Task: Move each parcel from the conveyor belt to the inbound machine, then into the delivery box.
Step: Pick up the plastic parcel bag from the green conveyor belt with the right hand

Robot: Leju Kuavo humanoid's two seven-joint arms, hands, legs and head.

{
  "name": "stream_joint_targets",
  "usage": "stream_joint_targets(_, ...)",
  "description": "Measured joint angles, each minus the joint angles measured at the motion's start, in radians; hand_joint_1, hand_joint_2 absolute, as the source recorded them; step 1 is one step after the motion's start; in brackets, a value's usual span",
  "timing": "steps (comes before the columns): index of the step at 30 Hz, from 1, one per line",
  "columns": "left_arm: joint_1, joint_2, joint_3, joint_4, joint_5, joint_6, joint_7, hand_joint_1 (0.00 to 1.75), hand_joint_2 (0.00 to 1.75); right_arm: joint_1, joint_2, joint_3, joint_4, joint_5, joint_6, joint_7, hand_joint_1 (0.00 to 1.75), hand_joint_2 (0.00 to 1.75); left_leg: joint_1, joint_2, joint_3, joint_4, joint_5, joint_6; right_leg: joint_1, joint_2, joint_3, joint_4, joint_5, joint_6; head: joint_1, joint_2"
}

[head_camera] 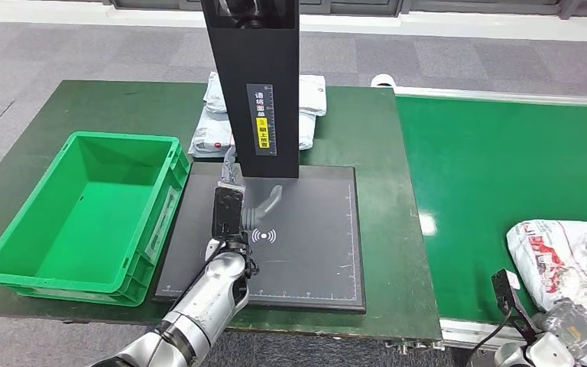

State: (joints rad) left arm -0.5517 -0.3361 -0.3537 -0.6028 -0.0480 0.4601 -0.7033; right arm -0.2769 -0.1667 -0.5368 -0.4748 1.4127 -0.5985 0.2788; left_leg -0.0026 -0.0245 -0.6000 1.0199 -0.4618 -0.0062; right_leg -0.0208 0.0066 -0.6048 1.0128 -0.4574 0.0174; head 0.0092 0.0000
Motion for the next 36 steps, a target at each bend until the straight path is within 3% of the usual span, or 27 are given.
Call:
stream_joint_targets(6,-0.001,0.0,0.002,0.006,0.0,-0.005,0.0,0.0,1.75,0.0,0.0,-0.001,0.0,-0.01,-0.007,-0.015,1.75,1.75,0.0,0.0,0.0,0.001,0.0,0.0,0.0,0.0,0.001,0.0,0.0,0.0,0.0,0.0)
stream_joint_targets(13,-0.006,0.0,0.023,0.012,0.006,-0.025,0.0,0.0,1.75,0.012,0.008,-0.002,-0.015,-0.063,-0.065,-0.092,1.75,1.75,0.0,0.0,0.0,0.001,0.0,0.001,0.0,0.0,0.002,0.0,0.0,0.0,0.0,0.0)
stream_joint_targets(15,-0.006,0.0,0.033,0.012,0.016,-0.038,0.0,0.0,1.75,0.017,0.016,-0.002,-0.032,-0.107,-0.082,-0.146,1.75,1.75,0.0,0.0,0.0,0.001,0.0,0.001,0.0,0.0,0.002,0.0,0.0,0.0,0.0,0.0)
stream_joint_targets(20,-0.005,0.001,0.069,0.007,0.019,-0.056,0.0,0.0,1.75,0.038,0.088,0.015,-0.194,-0.29,-0.103,-0.395,1.75,1.75,0.001,0.002,0.001,0.0,0.0,0.0,0.001,0.001,0.001,0.0,0.001,0.0,0.0,0.0)
stream_joint_targets(27,-0.011,0.01,0.082,0.004,-0.074,0.029,0.0,0.0,1.75,0.058,0.211,0.271,-0.496,-0.404,-0.079,-0.444,1.75,1.75,0.003,0.004,0.002,-0.001,0.001,-0.001,0.003,0.004,0.0,0.001,0.001,0.0,0.0,0.0)
stream_joint_targets(36,-0.074,0.027,0.116,0.02,-0.099,0.05,0.0,0.0,1.75,0.01,0.322,0.639,-0.646,-0.482,-0.009,-0.454,1.75,1.75,0.004,0.005,0.001,-0.001,0.002,-0.002,0.003,0.005,0.0,0.002,0.002,-0.002,0.0,0.0)
